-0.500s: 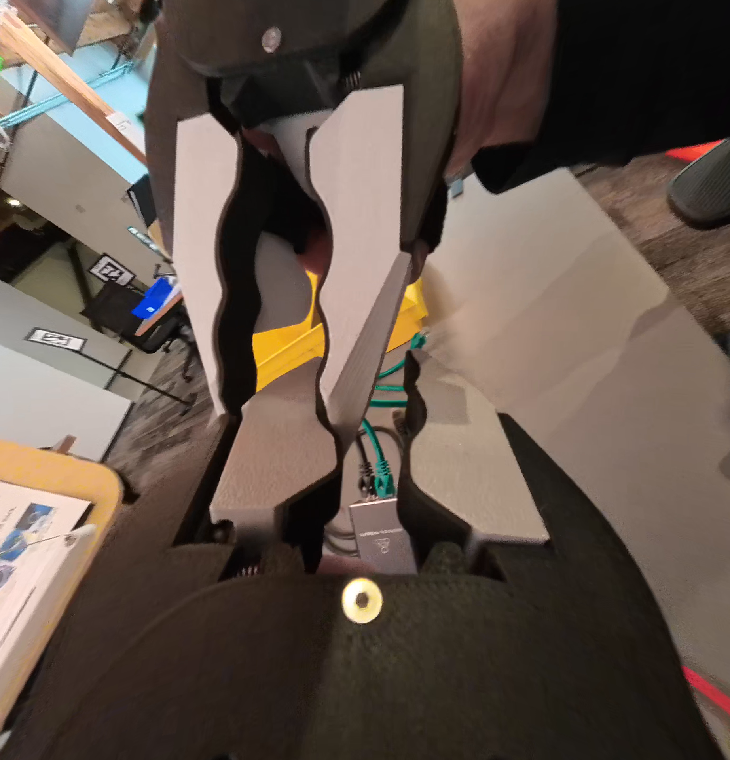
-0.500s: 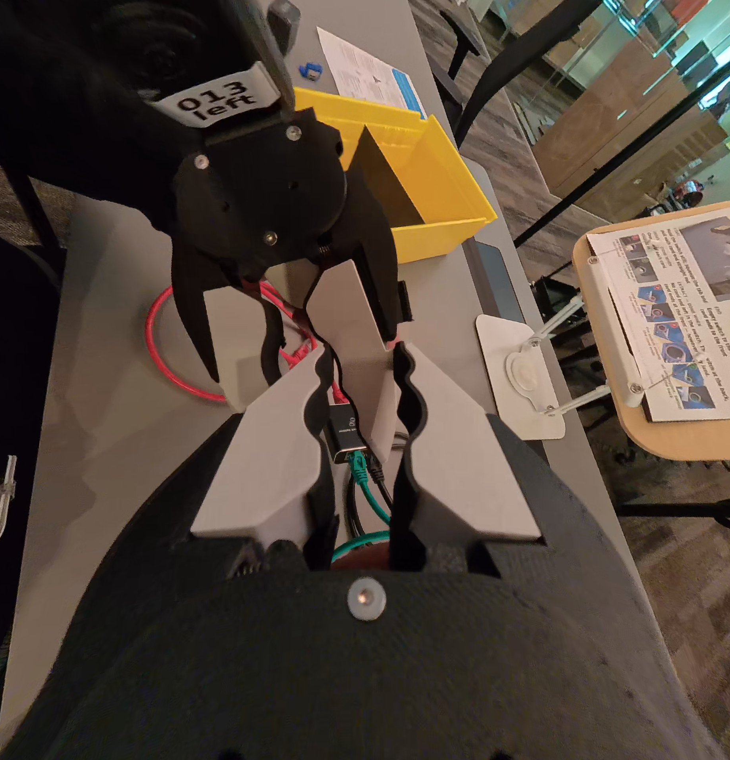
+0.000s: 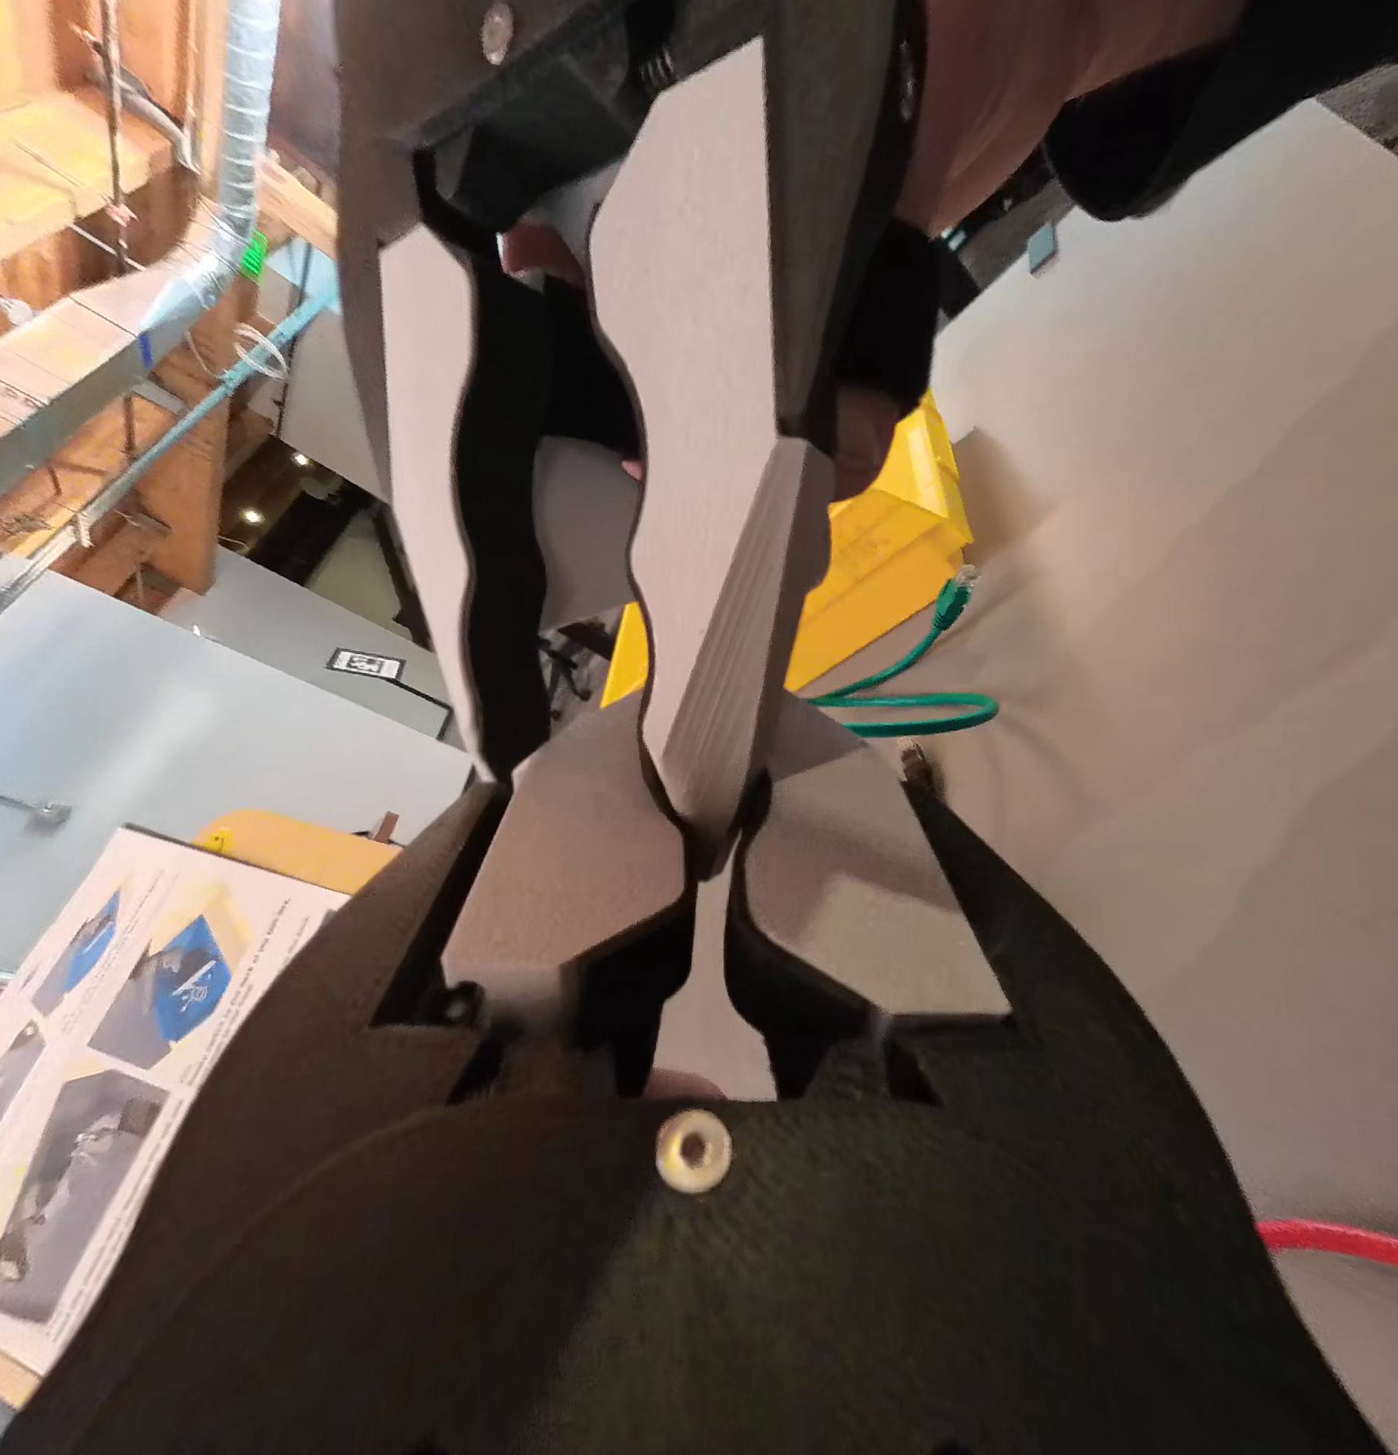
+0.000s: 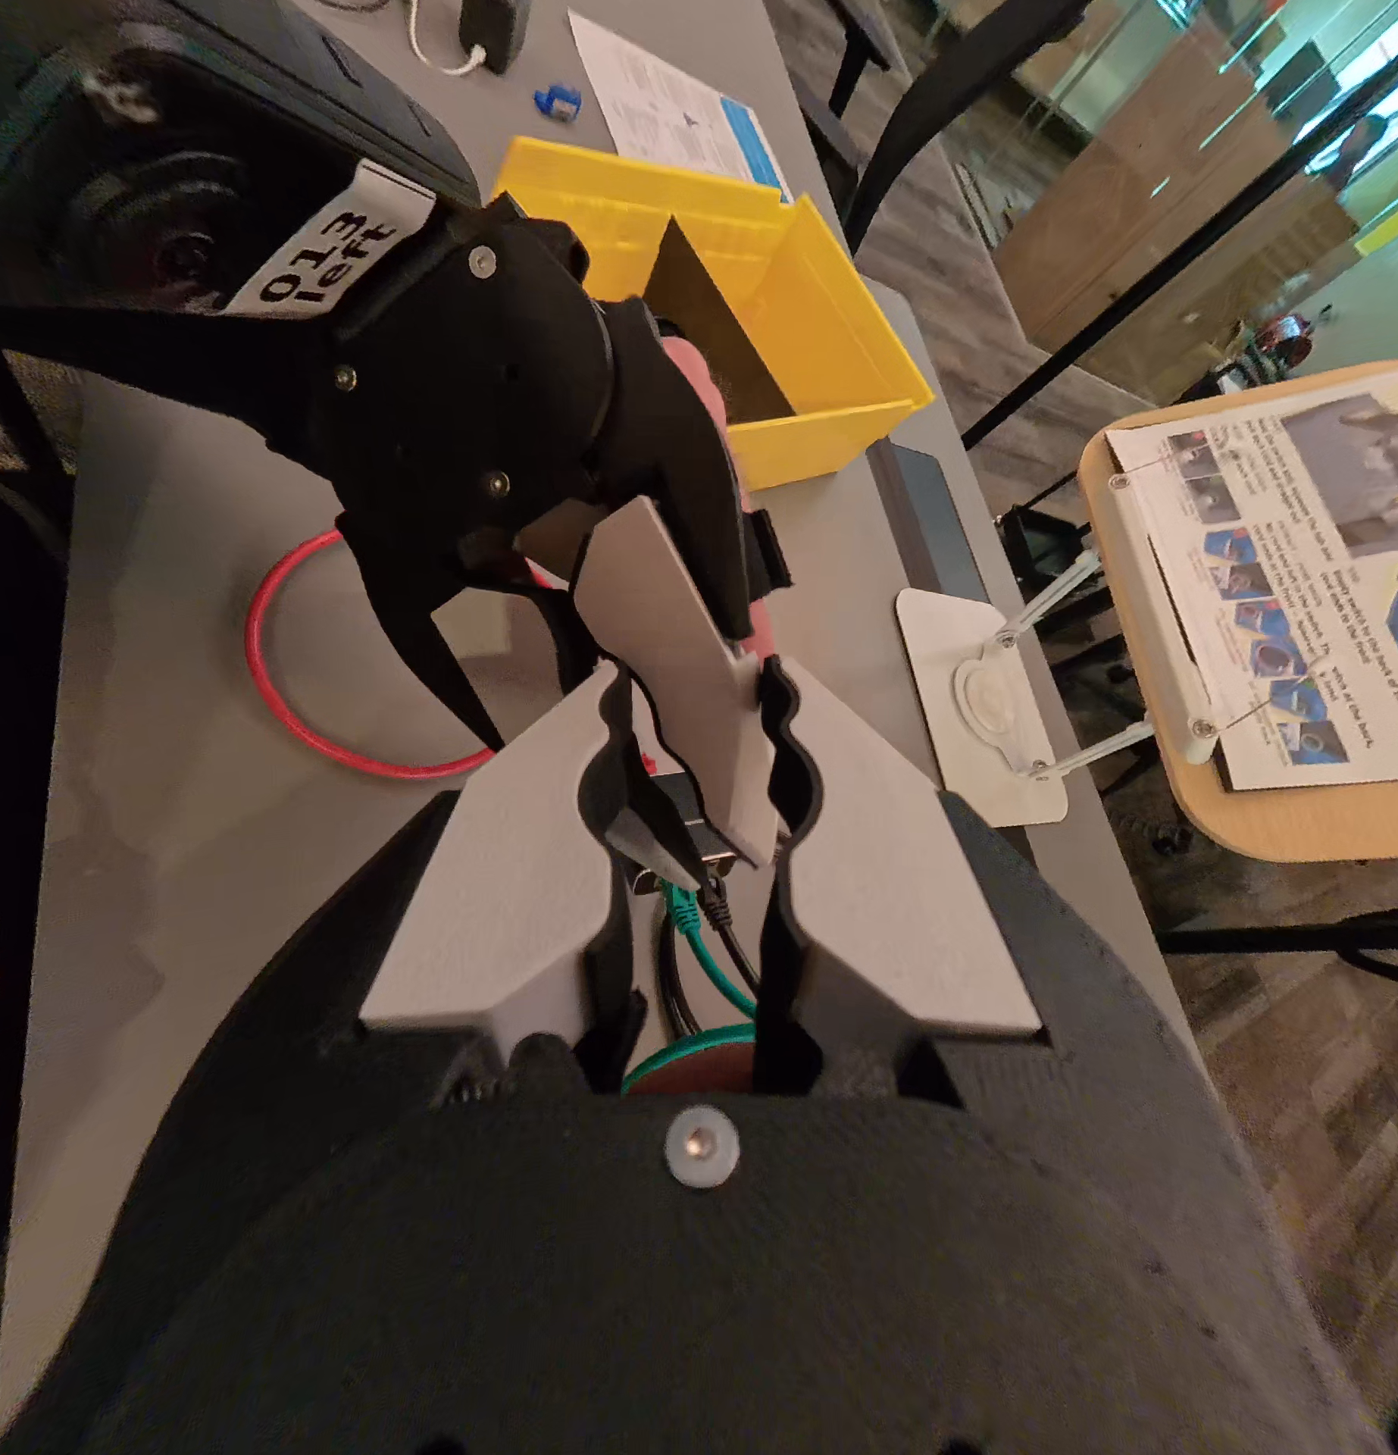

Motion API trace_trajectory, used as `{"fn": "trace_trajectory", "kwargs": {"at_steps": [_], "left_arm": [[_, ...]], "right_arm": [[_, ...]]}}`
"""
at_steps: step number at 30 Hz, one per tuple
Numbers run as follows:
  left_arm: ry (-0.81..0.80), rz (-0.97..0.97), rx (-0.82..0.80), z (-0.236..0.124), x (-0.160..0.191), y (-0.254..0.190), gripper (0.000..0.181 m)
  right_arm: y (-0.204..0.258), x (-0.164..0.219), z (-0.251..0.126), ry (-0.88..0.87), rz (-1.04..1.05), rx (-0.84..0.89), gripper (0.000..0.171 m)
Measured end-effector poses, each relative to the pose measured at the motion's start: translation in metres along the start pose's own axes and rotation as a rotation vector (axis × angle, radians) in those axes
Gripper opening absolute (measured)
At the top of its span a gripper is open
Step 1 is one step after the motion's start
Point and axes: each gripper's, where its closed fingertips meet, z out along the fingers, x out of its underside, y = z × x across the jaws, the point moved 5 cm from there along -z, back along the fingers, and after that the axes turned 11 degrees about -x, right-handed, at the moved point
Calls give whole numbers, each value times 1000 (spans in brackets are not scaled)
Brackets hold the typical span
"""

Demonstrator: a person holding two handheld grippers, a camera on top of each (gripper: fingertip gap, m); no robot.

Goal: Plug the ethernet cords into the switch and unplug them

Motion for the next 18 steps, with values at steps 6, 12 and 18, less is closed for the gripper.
{"fn": "trace_trajectory", "kwargs": {"at_steps": [6, 12, 18], "left_arm": [[-17, -97, 3, -3, 8, 6, 19], [-113, -200, 124, -9, -2, -1, 56], [-223, -356, 220, -18, -24, 1, 53]], "right_arm": [[-11, 10, -11, -85, 107, 5, 47], [-12, 17, -23, -117, 125, 49, 45], [-4, 7, -20, -168, 39, 68, 29]]}}
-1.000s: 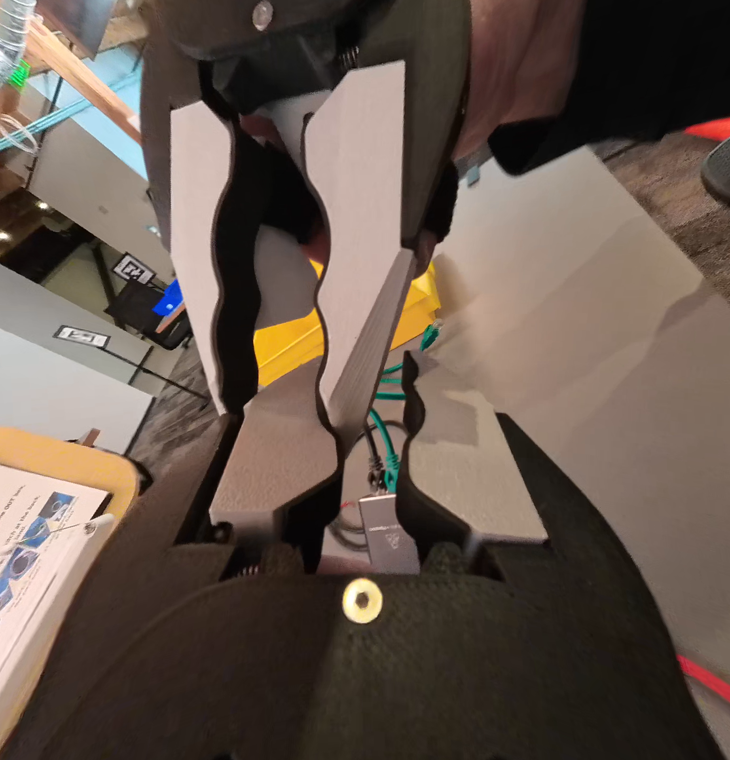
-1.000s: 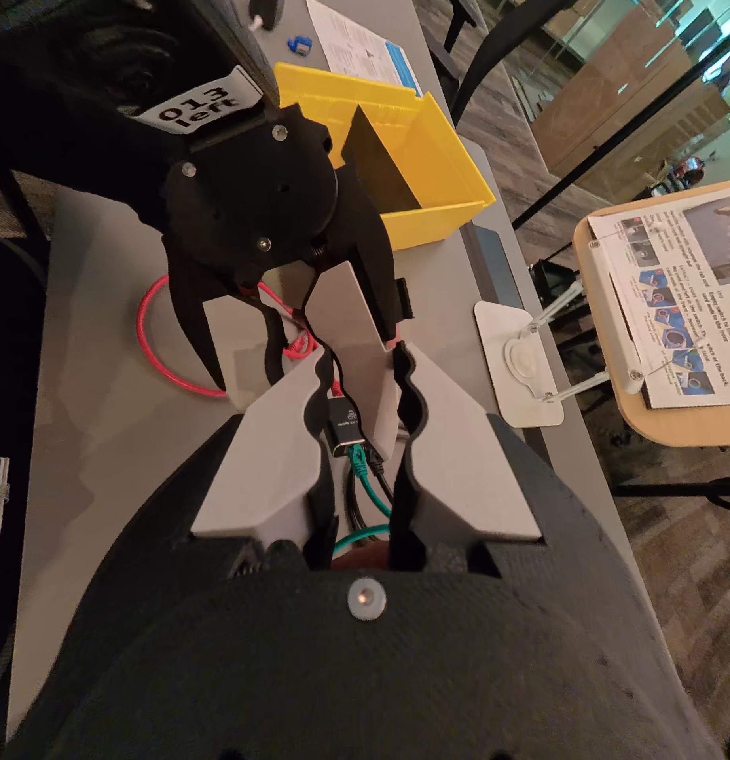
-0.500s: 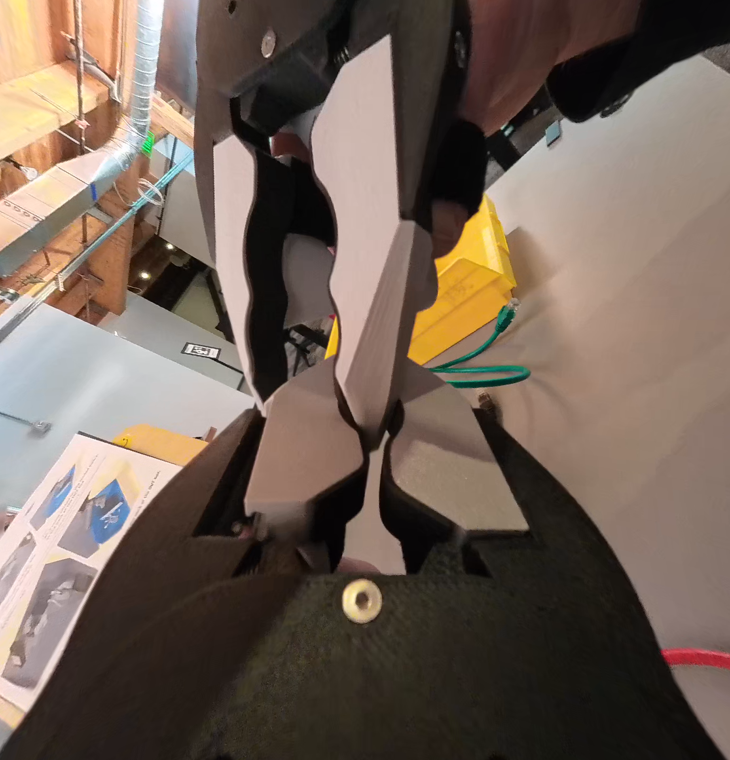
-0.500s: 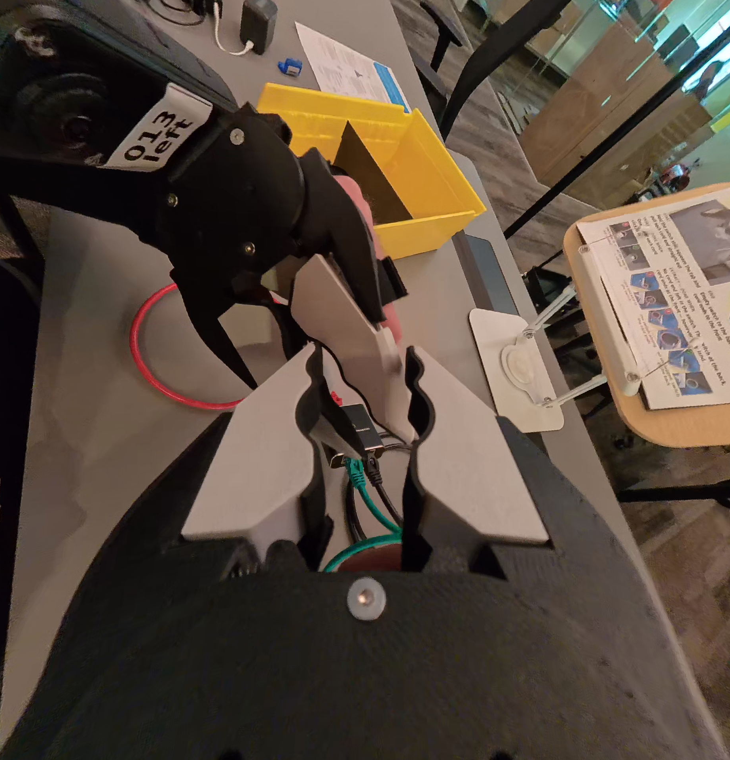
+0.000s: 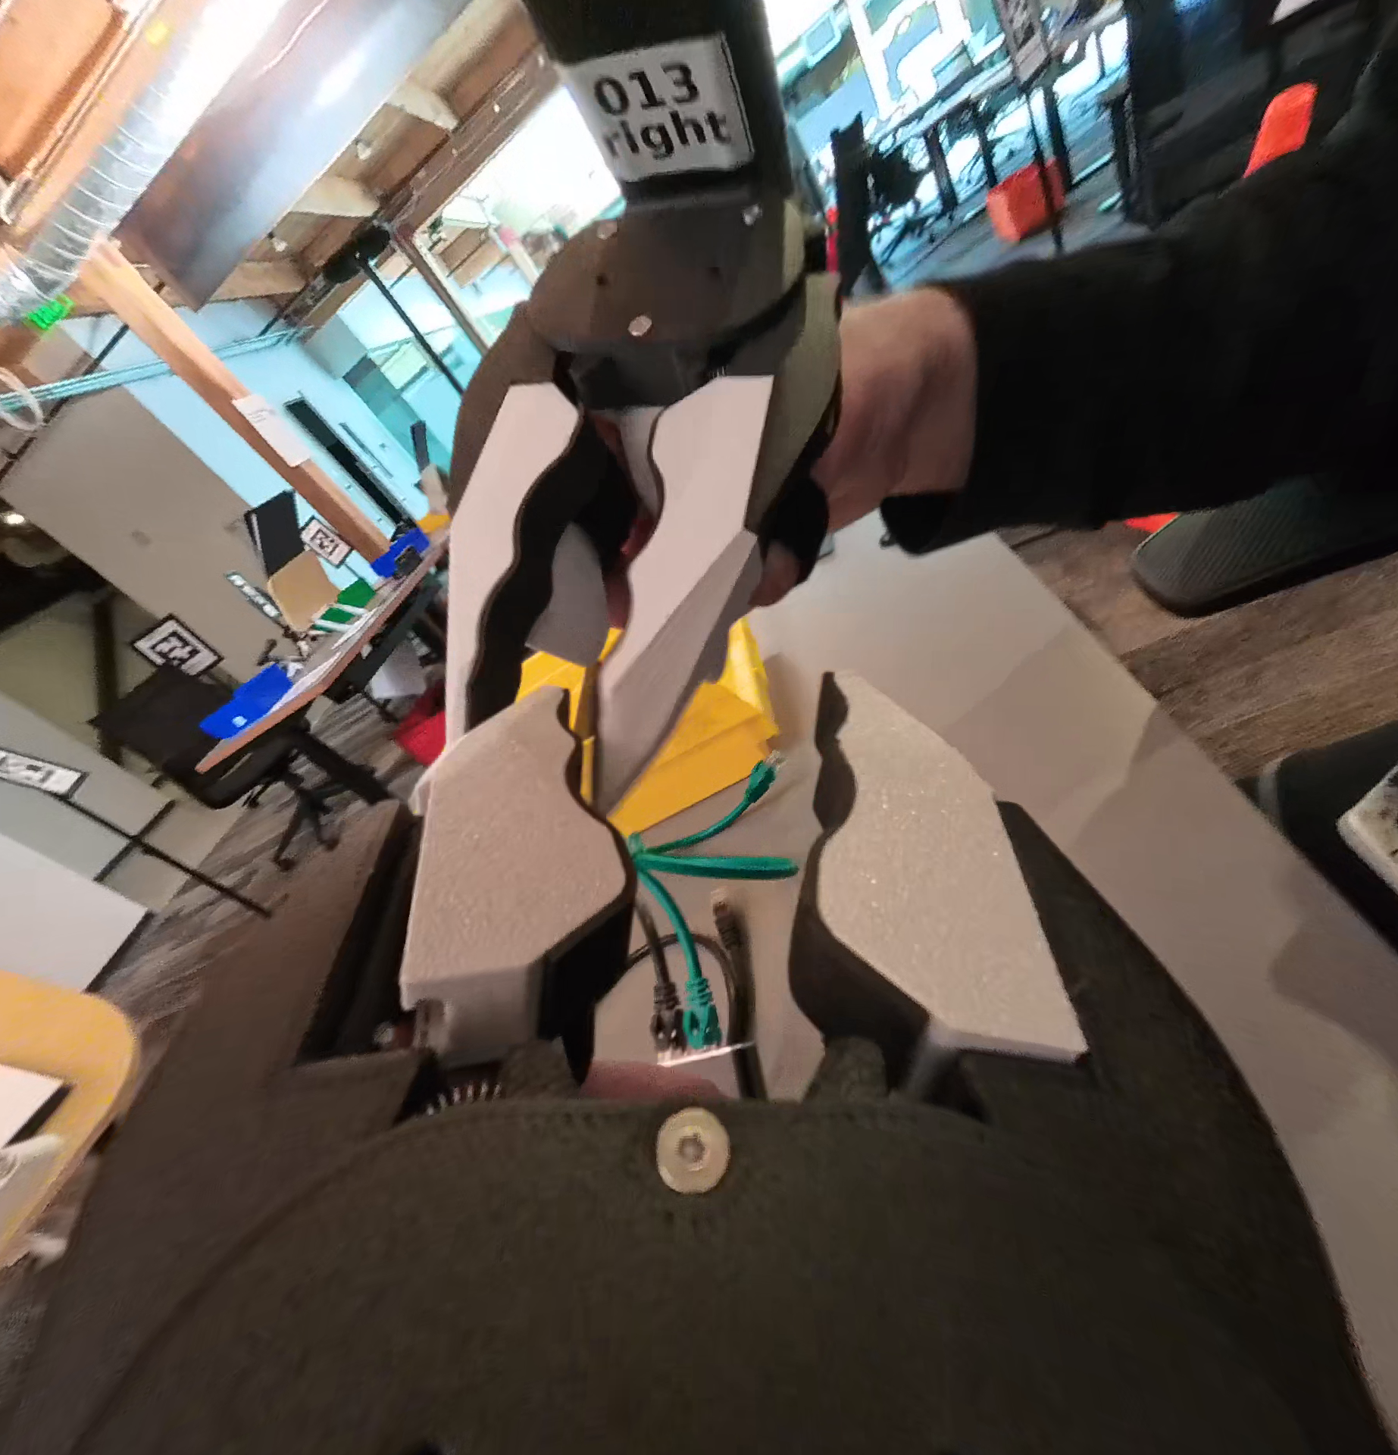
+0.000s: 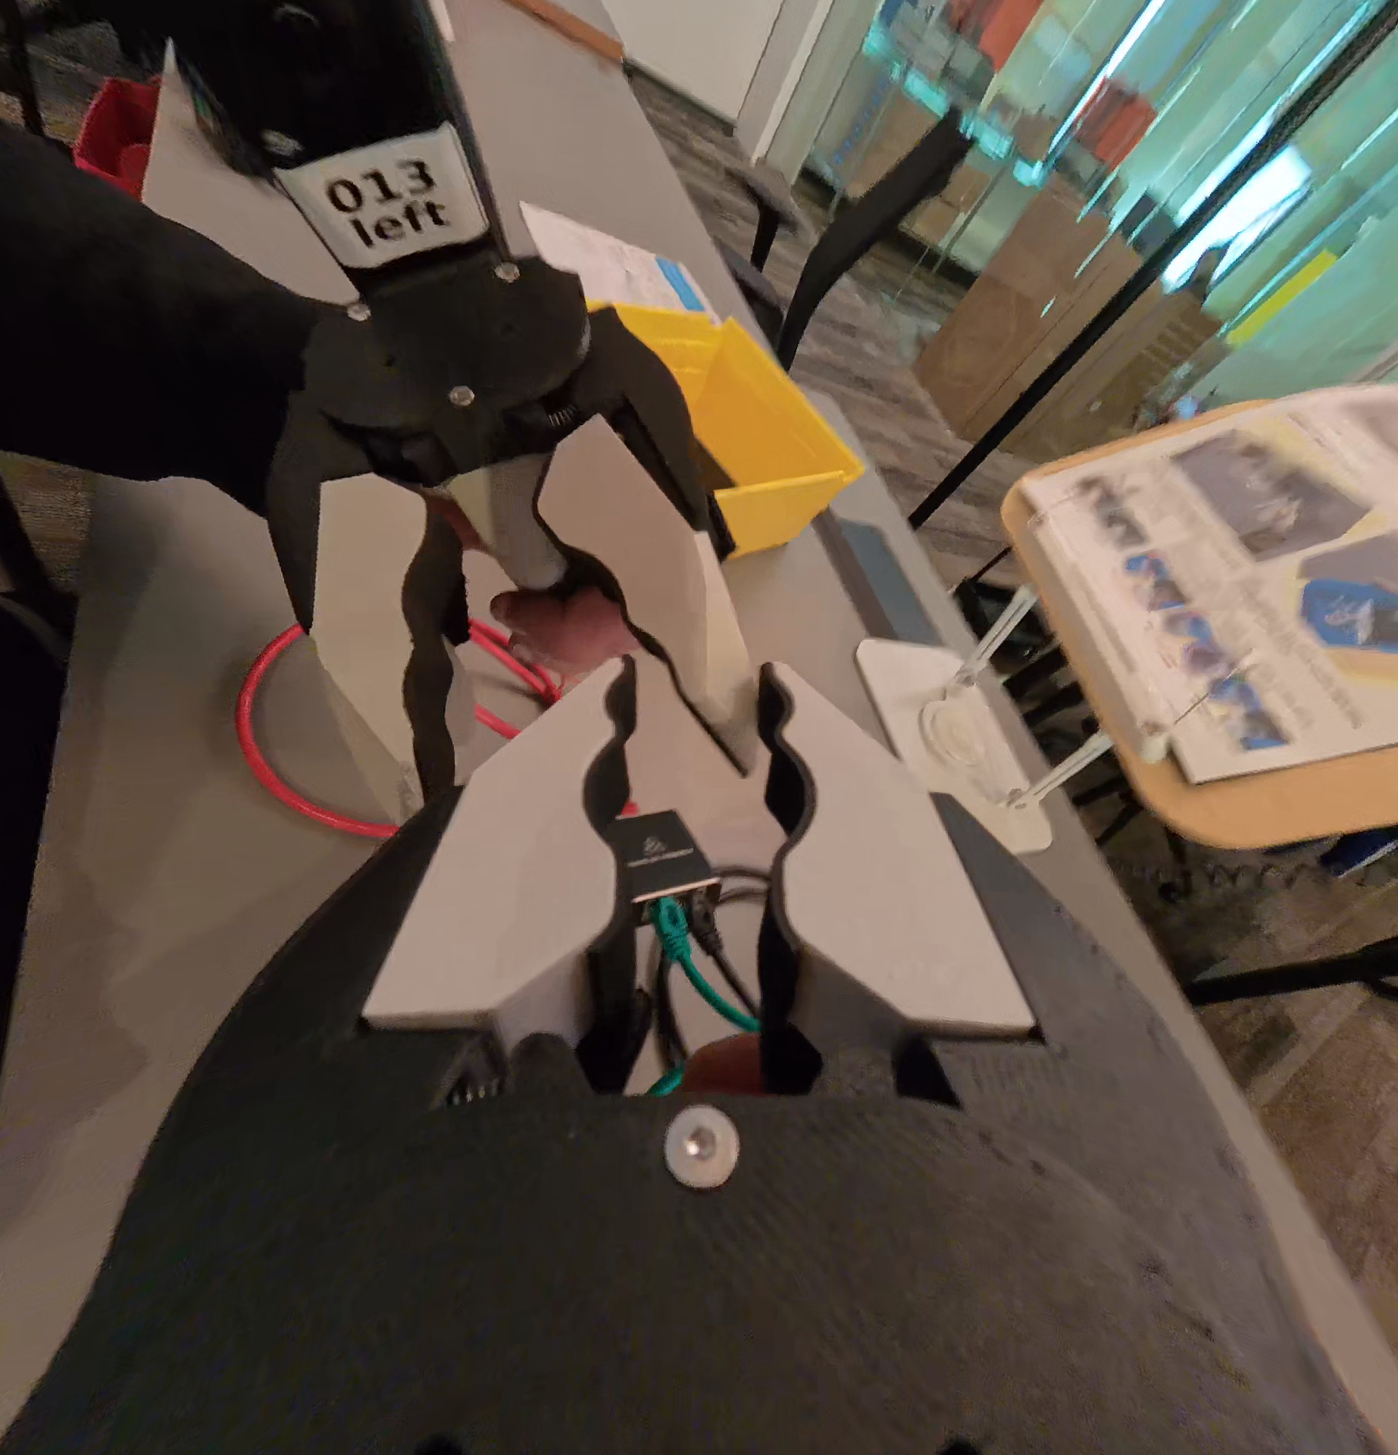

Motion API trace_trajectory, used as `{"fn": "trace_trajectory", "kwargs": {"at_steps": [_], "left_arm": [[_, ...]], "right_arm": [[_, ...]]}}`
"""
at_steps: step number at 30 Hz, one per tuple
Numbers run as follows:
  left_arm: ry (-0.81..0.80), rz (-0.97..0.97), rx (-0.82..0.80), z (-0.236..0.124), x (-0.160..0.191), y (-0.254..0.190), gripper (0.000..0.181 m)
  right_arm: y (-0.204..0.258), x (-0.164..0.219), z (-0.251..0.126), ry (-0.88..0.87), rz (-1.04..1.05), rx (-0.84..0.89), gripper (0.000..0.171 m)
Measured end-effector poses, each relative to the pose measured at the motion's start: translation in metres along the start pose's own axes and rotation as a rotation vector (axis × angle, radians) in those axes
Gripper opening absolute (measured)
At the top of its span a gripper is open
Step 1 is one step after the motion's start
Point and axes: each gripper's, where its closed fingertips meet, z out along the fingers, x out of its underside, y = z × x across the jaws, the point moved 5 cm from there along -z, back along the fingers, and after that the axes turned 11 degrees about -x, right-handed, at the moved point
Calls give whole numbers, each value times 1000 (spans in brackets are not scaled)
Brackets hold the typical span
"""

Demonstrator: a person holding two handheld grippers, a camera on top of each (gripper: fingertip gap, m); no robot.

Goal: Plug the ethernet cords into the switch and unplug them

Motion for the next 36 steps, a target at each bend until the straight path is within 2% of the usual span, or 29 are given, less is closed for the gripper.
{"fn": "trace_trajectory", "kwargs": {"at_steps": [3, 7, 12, 14, 17, 18, 21, 26, 33, 36], "left_arm": [[-34, -69, 33, -2, -9, -1, 48], [-59, -98, 38, -2, -13, 1, 39], [-67, -30, 9, -3, -16, 4, 24], [-55, 75, -20, -2, -16, 2, 21], [-55, 170, -39, -3, -19, 1, 20], [-61, 198, -44, -4, -21, 0, 25], [-50, 285, -69, -4, -23, 0, 19], [-5, 405, -119, -4, -21, 0, 14], [25, 437, -84, -2, -15, -7, 26], [16, 353, -37, -2, -19, -10, 25]], "right_arm": [[5, -6, -4, -3, -107, 31, 20], [8, -8, -7, 27, -139, 49, 18], [14, -12, -10, 34, -198, 115, 17], [17, -13, -11, 45, -237, 141, 17], [21, -17, -13, 55, -310, 188, 16], [23, -19, -14, 58, -333, 202, 16], [26, -22, -16, 62, -373, 222, 16], [26, -21, -17, 49, -344, 191, 17], [25, -16, -19, 36, -270, 110, 18], [25, -16, -22, 7, -233, 51, 18]]}}
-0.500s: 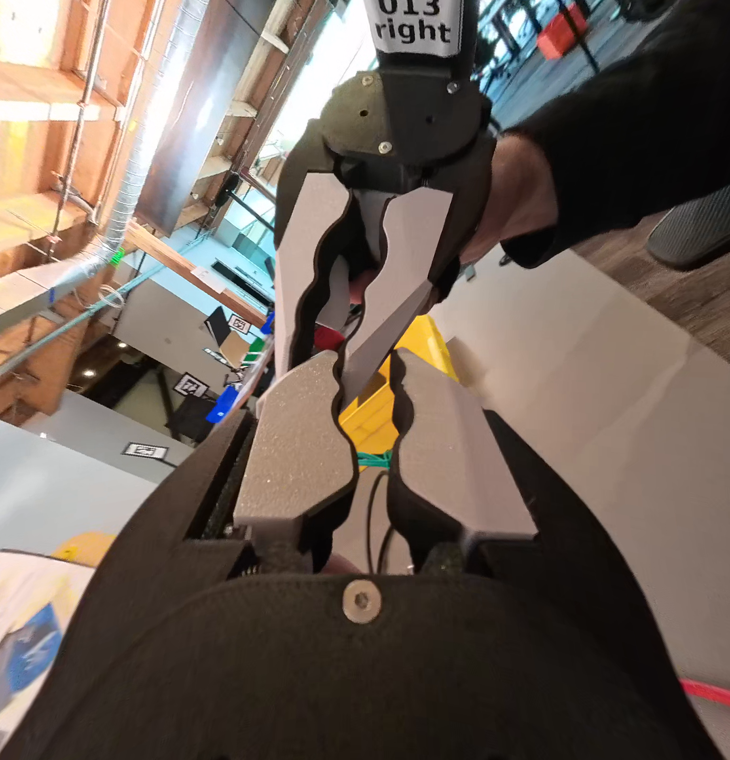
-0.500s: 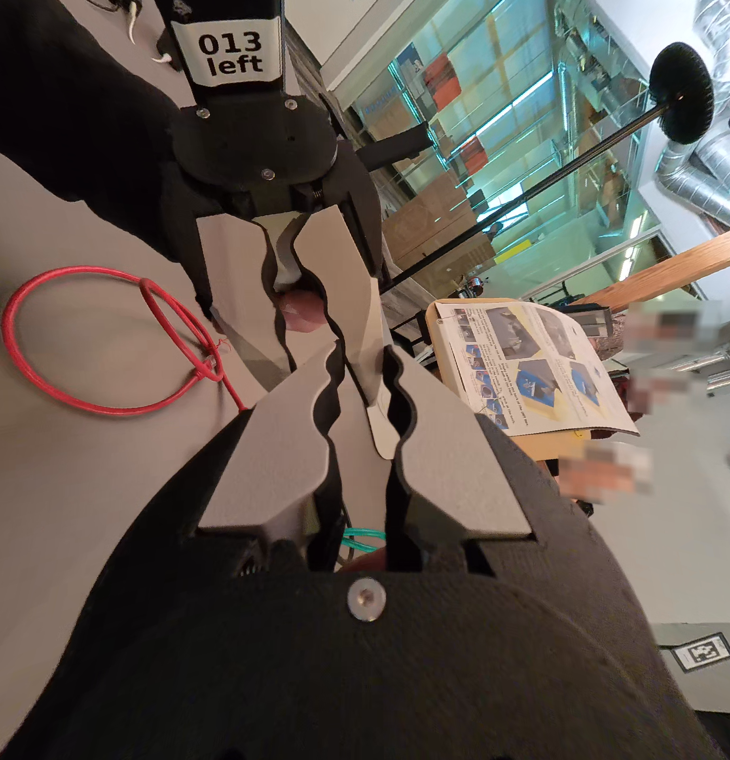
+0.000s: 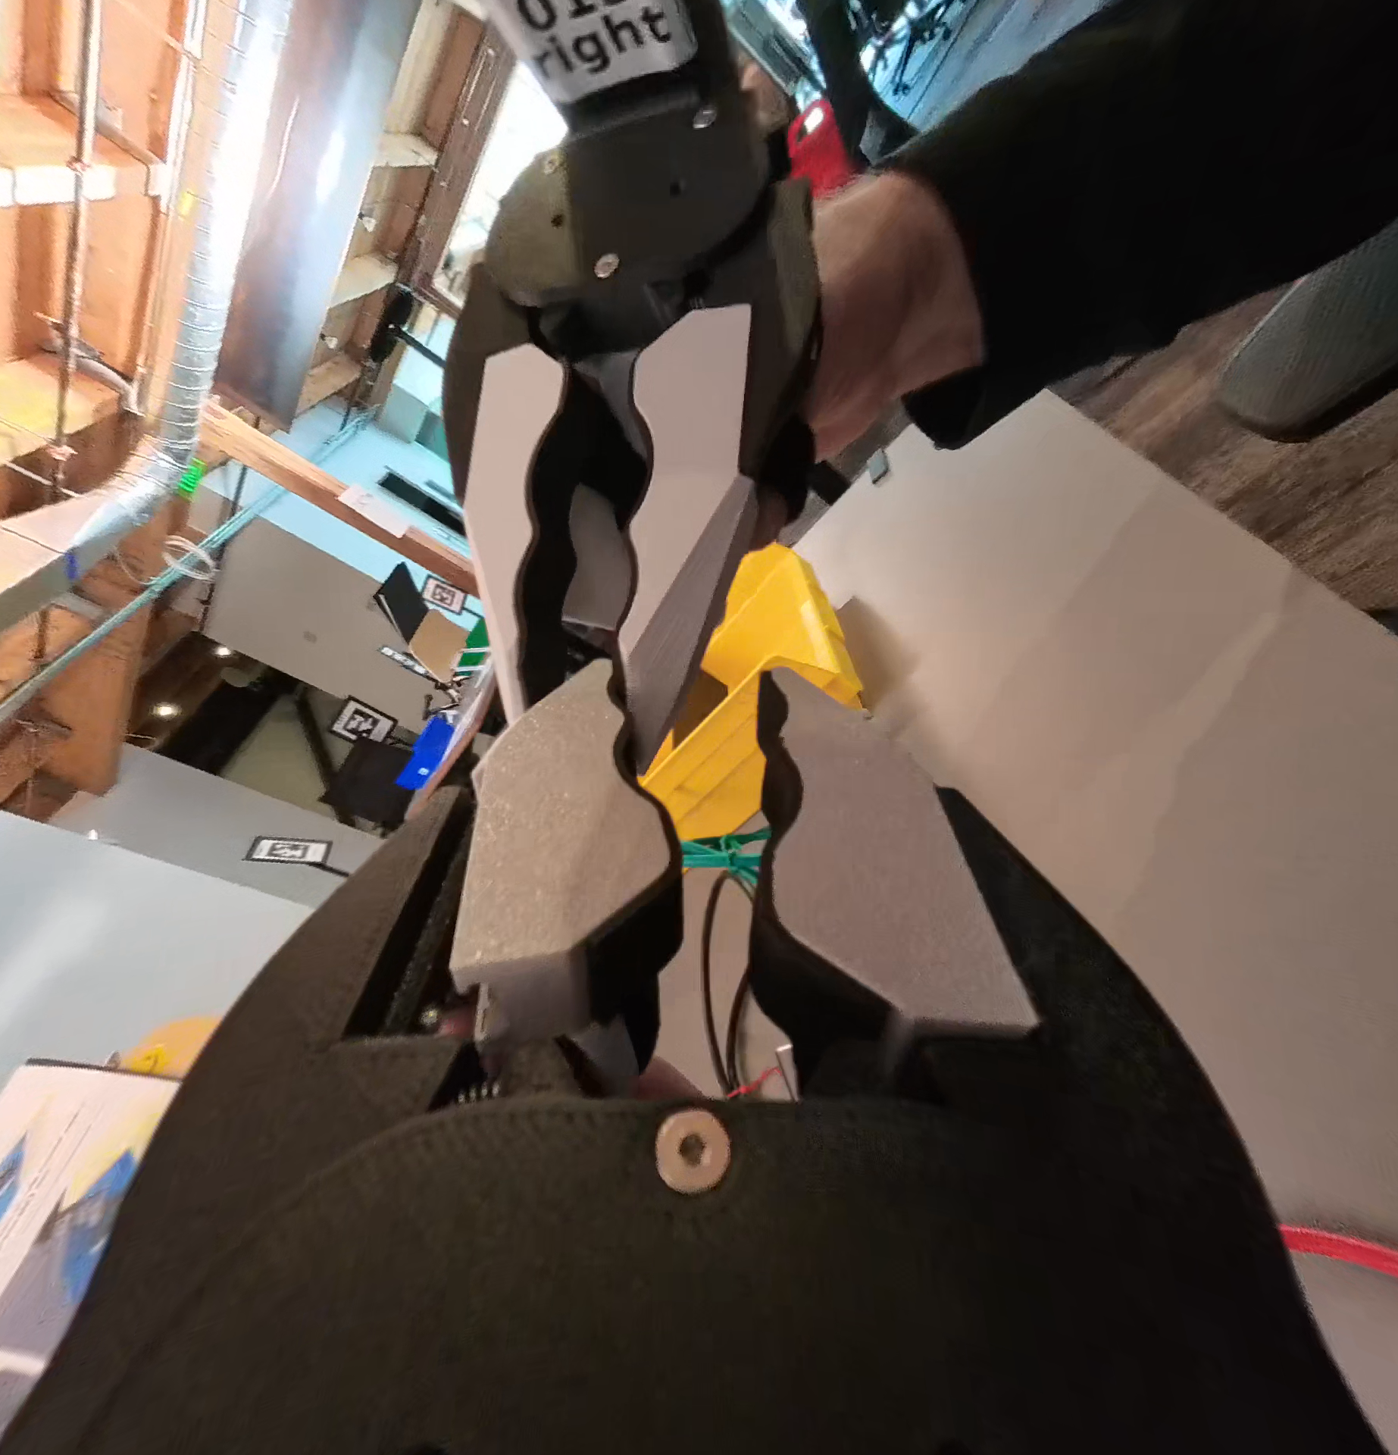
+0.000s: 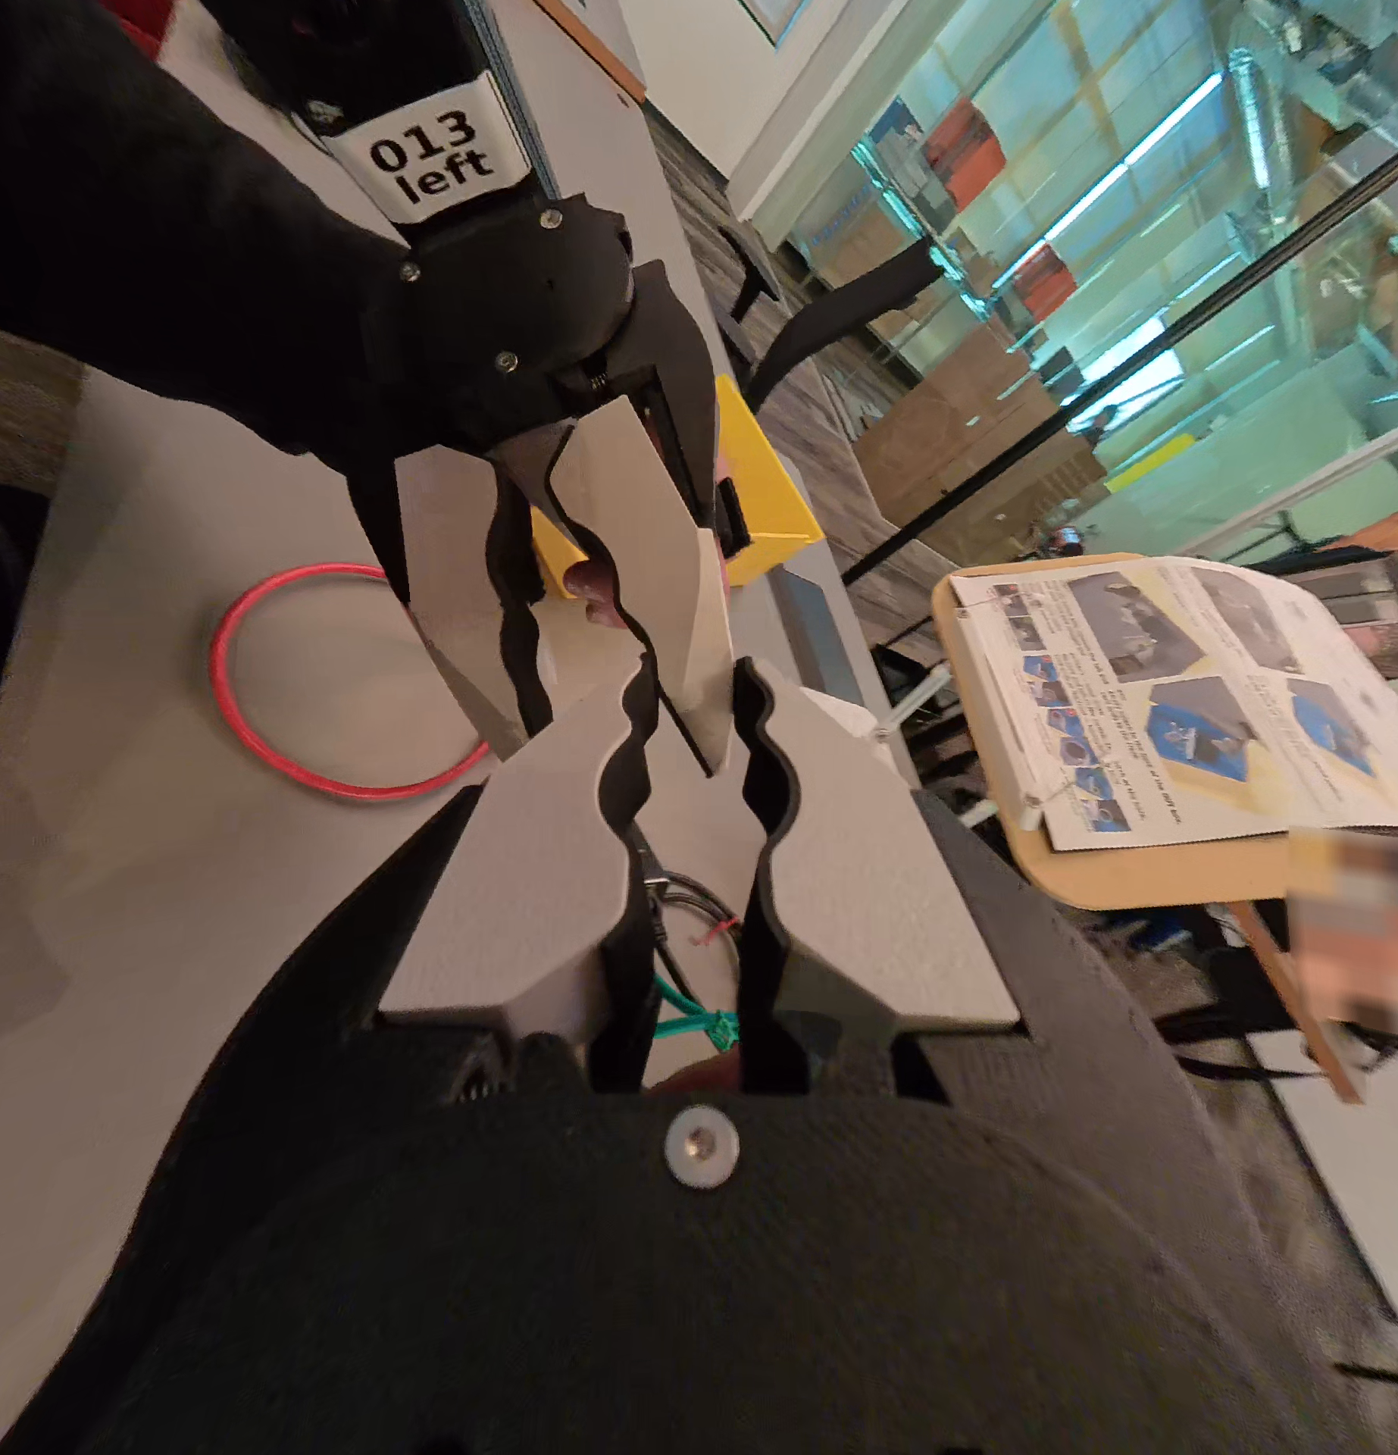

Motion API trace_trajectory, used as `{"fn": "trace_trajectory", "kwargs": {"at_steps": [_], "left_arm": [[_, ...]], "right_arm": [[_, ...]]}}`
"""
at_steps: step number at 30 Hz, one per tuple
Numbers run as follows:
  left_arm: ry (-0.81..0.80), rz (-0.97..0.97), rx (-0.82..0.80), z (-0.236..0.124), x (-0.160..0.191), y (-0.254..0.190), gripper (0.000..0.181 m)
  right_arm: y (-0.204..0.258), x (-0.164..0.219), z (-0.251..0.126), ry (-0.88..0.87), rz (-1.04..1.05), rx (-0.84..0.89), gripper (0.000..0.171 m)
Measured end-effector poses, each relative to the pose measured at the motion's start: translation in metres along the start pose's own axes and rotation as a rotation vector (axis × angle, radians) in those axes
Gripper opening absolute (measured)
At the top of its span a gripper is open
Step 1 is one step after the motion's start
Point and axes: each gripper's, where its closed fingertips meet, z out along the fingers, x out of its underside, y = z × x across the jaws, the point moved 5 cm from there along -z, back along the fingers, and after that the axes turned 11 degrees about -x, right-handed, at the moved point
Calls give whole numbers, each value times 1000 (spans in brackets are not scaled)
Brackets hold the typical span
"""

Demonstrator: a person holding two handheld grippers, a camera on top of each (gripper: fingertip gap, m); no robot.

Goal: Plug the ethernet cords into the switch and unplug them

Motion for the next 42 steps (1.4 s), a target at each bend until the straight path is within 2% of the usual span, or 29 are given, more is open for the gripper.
{"fn": "trace_trajectory", "kwargs": {"at_steps": [4, 6, 8, 12, 18, 23, 28, 38, 40, 42], "left_arm": [[24, -4, 62, 1, 1, -8, 47], [31, -45, 67, 3, 0, -9, 46], [41, 4, 42, 4, 2, -10, 49], [84, 35, -22, 8, 5, -5, 44], [85, -49, -48, 11, 10, -6, 45], [97, -93, -83, 16, 12, -6, 46], [109, -159, -60, 18, 13, -8, 48], [71, -331, -12, 18, 9, -9, 42], [65, -357, -3, 18, 7, -8, 47], [75, -401, 31, 20, 7, -12, 60]], "right_arm": [[-2, 4, -5, -48, 73, -121, 17], [-3, 8, -5, -35, 71, -164, 17], [-5, 7, -6, -7, 49, -170, 17], [-8, 8, -5, -6, 112, -169, 17], [-9, 15, -2, -21, 198, -157, 17], [-11, 16, -1, 31, 196, -132, 17], [-11, 19, 0, 70, 181, -119, 17], [-8, 23, -1, 21, 194, -148, 16], [-9, 21, -2, 0, 195, -141, 16], [-10, 24, -1, 34, 176, -134, 16]]}}
